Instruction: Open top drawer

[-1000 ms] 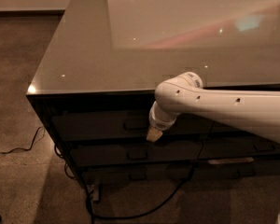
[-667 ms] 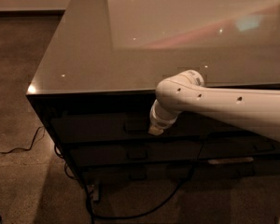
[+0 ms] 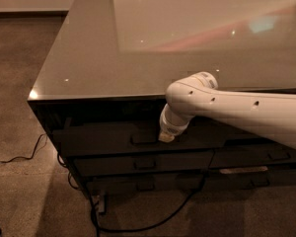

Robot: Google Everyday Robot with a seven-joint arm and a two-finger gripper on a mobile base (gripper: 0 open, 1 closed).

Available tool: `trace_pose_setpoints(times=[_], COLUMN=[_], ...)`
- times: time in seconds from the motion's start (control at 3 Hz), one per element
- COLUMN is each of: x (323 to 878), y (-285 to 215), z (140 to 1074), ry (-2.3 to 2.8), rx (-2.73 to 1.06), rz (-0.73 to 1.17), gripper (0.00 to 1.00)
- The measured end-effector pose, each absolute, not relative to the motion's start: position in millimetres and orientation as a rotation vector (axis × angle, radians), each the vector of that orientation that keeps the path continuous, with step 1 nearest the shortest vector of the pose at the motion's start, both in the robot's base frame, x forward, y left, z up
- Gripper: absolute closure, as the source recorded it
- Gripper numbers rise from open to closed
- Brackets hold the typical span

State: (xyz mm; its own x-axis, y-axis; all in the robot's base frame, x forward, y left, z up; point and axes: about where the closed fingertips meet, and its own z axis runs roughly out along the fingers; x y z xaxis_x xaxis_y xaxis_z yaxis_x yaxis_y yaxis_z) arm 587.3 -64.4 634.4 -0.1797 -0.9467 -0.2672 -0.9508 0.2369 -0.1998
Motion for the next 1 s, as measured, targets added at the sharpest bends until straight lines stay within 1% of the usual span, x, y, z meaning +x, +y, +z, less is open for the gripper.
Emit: trace_pose_setpoints(times=[1.0], x=[566], y=[-71], z=[643], ry=[2.193], rx=[-1.779], rz=[0.043], gripper=[1.00])
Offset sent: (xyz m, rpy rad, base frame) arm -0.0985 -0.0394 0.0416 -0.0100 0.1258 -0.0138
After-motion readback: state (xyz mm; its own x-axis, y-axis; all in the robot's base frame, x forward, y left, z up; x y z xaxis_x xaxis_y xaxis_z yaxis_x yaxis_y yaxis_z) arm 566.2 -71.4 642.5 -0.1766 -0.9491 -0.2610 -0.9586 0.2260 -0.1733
